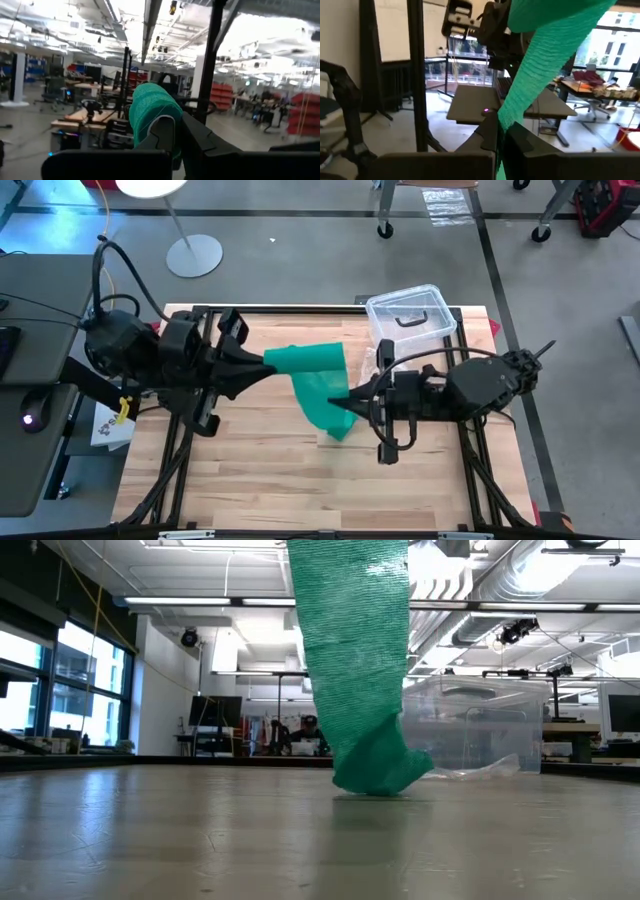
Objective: Roll bandage
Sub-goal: Roll the green bandage
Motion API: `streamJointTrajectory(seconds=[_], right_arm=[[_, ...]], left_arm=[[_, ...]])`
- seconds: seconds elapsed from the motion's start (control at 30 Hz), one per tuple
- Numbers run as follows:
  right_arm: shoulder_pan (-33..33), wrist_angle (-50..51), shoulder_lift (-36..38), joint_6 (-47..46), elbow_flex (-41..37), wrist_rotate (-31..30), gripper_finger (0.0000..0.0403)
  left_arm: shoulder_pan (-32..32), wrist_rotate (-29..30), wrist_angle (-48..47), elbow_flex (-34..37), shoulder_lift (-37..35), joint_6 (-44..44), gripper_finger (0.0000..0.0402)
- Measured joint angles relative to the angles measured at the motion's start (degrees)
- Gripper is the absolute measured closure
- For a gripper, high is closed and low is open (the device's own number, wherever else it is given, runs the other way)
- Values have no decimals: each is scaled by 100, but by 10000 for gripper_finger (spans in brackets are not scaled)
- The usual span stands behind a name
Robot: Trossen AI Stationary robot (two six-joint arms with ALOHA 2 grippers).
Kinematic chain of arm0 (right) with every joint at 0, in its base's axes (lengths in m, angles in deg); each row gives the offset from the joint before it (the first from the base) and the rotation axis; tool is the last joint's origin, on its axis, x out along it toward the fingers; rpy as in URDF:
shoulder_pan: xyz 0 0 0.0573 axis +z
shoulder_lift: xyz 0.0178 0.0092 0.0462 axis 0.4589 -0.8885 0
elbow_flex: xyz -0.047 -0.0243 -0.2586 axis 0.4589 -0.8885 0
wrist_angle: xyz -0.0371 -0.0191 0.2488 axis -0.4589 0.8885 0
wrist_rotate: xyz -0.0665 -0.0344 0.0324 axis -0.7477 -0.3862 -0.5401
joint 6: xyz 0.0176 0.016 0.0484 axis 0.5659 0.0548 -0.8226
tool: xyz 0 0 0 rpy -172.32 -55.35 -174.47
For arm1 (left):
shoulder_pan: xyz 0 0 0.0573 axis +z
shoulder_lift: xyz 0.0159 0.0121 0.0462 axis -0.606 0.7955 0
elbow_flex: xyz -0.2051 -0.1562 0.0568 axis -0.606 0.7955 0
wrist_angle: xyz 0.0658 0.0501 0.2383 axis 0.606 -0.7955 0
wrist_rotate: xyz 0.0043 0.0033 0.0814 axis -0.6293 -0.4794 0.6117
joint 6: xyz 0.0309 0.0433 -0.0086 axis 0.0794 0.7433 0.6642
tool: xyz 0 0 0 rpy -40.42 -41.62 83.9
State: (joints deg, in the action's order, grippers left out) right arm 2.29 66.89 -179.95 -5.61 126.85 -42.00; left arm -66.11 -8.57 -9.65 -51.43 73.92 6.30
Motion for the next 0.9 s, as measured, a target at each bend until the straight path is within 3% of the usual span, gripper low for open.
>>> streamJointTrajectory(seconds=[0.3, 0.57, 0.67, 0.9], right_arm=[[3, -523, -62, -330, 0, 638, 403], [7, -501, -79, -346, 0, 654, 394], [7, -355, -79, -538, 0, 693, 361], [39, 374, 43, -1300, 0, 773, 231]], left_arm=[[-10, -179, -603, -2, 65, 909, 394], [-18, -187, -1091, -2, 69, 1364, 394], [-18, -187, -1133, -2, 69, 1575, 394], [-18, -186, -1150, -2, 69, 1917, 394]])
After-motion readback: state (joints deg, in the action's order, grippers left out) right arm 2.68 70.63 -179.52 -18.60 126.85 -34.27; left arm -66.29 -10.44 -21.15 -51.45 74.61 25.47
